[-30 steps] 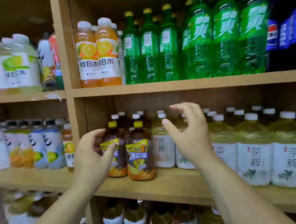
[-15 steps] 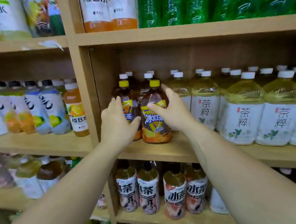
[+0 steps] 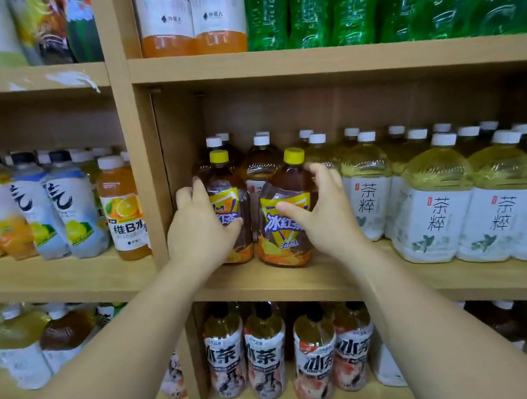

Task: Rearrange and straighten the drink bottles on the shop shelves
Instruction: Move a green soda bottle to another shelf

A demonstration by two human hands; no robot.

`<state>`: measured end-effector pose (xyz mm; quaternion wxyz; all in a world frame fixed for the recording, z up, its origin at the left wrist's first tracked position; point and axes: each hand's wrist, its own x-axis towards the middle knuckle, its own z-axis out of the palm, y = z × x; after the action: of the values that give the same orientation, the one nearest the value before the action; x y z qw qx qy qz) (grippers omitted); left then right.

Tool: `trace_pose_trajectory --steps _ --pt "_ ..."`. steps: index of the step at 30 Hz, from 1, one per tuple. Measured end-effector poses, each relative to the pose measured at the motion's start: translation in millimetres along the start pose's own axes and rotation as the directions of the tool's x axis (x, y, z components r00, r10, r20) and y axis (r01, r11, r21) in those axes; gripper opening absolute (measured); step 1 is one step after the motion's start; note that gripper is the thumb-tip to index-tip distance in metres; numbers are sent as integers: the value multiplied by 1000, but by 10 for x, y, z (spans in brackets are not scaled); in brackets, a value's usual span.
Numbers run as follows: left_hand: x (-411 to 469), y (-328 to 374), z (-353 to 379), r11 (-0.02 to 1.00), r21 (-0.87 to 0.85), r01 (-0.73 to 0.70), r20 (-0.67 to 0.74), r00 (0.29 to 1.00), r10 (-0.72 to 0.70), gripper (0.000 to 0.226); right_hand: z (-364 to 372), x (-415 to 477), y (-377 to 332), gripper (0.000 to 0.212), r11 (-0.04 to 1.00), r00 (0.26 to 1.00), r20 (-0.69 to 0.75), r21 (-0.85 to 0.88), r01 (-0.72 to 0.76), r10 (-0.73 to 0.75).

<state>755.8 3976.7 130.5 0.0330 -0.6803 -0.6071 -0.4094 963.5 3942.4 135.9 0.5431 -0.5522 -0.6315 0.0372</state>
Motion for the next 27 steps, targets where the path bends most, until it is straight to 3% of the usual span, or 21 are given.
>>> trace_pose_trajectory --steps 7,11,17,22,27 --pt "45 6 -59 998 25 -63 -24 998 63 99 -184 -120 119 74 992 998 -69 129 6 3" --pt "31 -6 -8 982 -186 -26 39 999 34 98 -338 -165 208 73 993 996 -73 106 50 -43" --pt "-3 -104 114 844 -530 78 95 995 -32 94 -551 -293 286 75 992 998 -37 116 47 -43" --pt "-77 -121 155 849 -527 43 55 998 -16 96 -497 -498 334 76 962 993 89 253 -100 80" --pt "-213 -39 115 837 -547 27 96 995 31 89 -525 -573 408 74 930 988 132 346 -124 83"
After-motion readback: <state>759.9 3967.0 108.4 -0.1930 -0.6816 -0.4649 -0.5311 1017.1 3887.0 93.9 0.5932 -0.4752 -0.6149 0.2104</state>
